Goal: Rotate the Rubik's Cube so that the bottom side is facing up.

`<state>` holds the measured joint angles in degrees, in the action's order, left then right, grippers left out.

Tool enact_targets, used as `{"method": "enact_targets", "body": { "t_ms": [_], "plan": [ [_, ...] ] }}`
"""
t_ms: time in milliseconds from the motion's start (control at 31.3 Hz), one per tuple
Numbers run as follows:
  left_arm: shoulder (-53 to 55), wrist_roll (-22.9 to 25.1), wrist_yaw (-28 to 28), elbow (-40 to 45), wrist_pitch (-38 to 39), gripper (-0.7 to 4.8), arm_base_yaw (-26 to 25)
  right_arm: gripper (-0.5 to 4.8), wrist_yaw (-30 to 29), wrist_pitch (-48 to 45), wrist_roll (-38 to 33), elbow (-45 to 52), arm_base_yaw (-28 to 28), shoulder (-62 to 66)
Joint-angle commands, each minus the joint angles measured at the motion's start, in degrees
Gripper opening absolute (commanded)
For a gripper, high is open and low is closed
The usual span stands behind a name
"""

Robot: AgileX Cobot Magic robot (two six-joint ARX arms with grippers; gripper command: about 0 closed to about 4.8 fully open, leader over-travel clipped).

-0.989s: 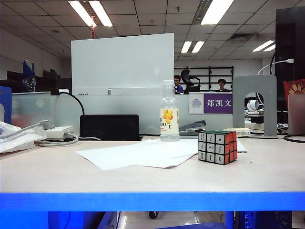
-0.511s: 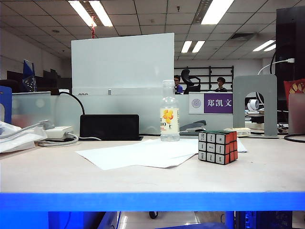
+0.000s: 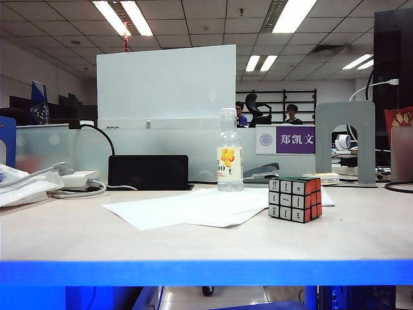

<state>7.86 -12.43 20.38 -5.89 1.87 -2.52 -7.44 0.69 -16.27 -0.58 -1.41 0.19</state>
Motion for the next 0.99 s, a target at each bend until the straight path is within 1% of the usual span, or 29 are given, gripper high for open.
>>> {"method": "enact_targets", "body": {
  "t_ms": [32,96,128,192,287,383,511,575,670,734,766,862,926,989],
  "plan": [
    [6.2,0.7,2.4,-3.1,-3.1,0.36,0.0,-0.02,-0.3,-1.2,-0.2,0.3,0.0,-0.1],
    [11.0,2.1,4.2,-5.0,-4.7,0.40,0.2,-0.02,-0.4,-0.8,-0.3,0.3,0.0,-0.1],
    [14.4,2.7,4.9,-6.4,-6.1,0.62,0.7,-0.01,-0.6,-0.5,-0.3,0.3,0.0,-0.1],
    [20.3,2.8,5.5,-9.2,-8.8,0.88,2.6,-0.02,-1.9,-0.4,-0.3,0.3,0.0,-0.1],
    [31.3,3.0,5.2,-15.8,-11.1,0.89,8.7,-0.02,-3.5,-0.5,-0.7,0.3,-0.1,-0.1],
    [41.9,3.4,3.3,-23.5,-11.3,0.89,15.8,-0.02,-4.6,-0.4,-2.6,0.2,-0.1,-0.1],
    [55.5,6.9,1.2,-33.4,-11.3,0.89,25.1,-0.02,-5.8,2.7,-3.1,-1.1,-0.1,-0.1],
    [60.7,7.5,1.3,-37.5,-11.4,0.90,28.2,-0.02,-6.8,5.0,-3.5,-1.9,-0.1,-0.1],
    [66.5,7.6,1.3,-42.1,-11.3,0.90,30.9,-0.02,-9.4,6.4,-7.9,-2.6,0.0,-0.1],
    [69.6,7.4,1.4,-44.6,-11.1,0.94,31.8,-0.02,-11.6,6.2,-8.9,-2.6,0.0,-0.1],
    [70.7,7.0,1.5,-45.6,-10.8,1.02,32.0,-0.01,-12.8,6.2,-8.9,-2.6,0.0,-0.1],
    [73.4,5.5,1.5,-48.2,-9.4,1.50,32.1,-0.01,-18.1,5.5,-9.1,-2.6,0.0,-0.1],
    [75.1,6.2,1.3,-49.6,-7.2,1.53,32.8,-0.01,-20.7,3.8,-9.3,-2.6,0.0,-0.1],
    [76.8,8.2,1.3,-50.8,-4.9,1.53,33.7,-0.01,-21.7,2.8,-9.2,-2.6,0.0,-0.1]
  ]
}}
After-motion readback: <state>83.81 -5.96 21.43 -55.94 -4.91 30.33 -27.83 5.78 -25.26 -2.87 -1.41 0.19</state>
